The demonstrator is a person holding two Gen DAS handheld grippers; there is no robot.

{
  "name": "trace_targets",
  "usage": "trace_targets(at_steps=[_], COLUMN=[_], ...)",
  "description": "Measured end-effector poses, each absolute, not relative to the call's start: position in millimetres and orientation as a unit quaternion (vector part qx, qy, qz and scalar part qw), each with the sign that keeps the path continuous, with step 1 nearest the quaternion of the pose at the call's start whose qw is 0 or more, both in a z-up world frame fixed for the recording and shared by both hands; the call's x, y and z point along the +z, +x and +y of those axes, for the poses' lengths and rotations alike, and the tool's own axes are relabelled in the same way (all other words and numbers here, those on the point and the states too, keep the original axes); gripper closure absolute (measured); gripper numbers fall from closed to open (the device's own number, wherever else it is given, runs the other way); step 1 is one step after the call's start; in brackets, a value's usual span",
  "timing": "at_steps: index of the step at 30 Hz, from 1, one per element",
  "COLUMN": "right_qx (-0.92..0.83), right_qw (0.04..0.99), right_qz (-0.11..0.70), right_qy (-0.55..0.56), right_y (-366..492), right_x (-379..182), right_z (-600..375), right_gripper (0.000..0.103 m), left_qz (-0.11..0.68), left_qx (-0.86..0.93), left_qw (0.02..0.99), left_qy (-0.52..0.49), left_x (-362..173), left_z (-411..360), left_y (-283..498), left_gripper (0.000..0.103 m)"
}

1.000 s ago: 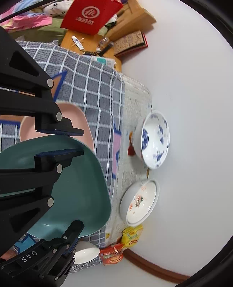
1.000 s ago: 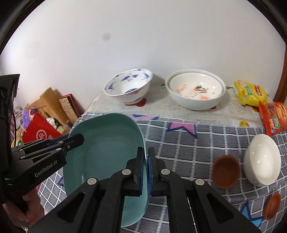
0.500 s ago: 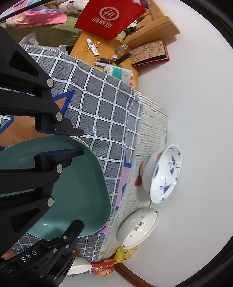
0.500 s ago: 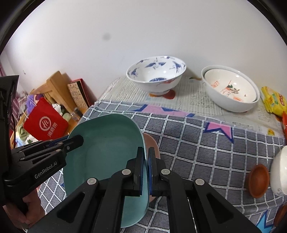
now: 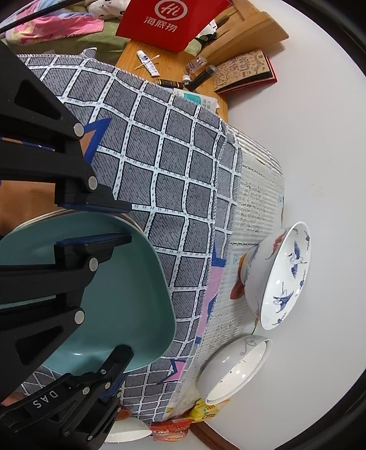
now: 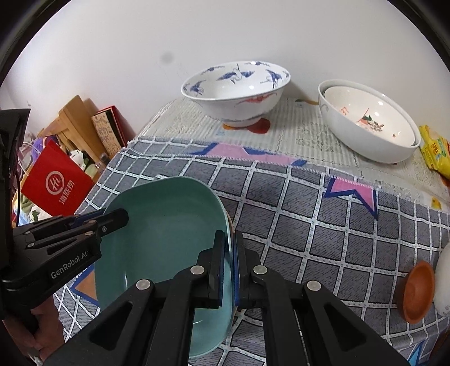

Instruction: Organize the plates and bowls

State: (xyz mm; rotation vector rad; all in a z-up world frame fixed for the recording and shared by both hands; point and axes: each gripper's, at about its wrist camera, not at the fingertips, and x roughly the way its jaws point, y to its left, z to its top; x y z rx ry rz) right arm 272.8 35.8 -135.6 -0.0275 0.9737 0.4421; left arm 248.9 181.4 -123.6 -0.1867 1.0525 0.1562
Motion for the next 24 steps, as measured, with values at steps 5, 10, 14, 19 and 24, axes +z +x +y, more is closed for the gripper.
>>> trace_targets(at_steps=[5, 10, 14, 19, 24], right_qx=[0.212, 0.215, 0.218, 0.215, 0.220], right_qw=[0.857, 0.854, 0.855, 0.858, 0.851], right_qz=[0.468, 0.472, 0.470, 0.466, 0.476], right_qy=[-0.021, -0.039, -0.029, -0.016, -0.015], right_y=[276.0, 274.9, 271.2, 261.7, 258.9], right_x=[-144.9, -150.6, -146.8, -143.8, -155.1], right_z=[39.8, 42.9, 34.3, 23.1, 25.6], right_gripper=[0.097, 0.095, 0.088, 0.088, 0.097], left_qz=[0.501, 0.501, 0.499, 0.507, 0.507], left_qx=[0.076, 0.073, 0.074, 0.078, 0.079], left_qw=[0.858, 0.859, 0.860, 0.854, 0.854], left_qy=[-0.085, -0.079, -0.078, -0.086, -0.088], left_x=[-128.1, -127.4, -126.3, -131.3, -129.2], left_z=[183.0, 184.2, 186.5, 190.2, 190.9], left_y=[251.9, 251.1, 247.4, 246.6, 242.6], left_gripper=[0.089, 0.087, 0.080, 0.080, 0.080])
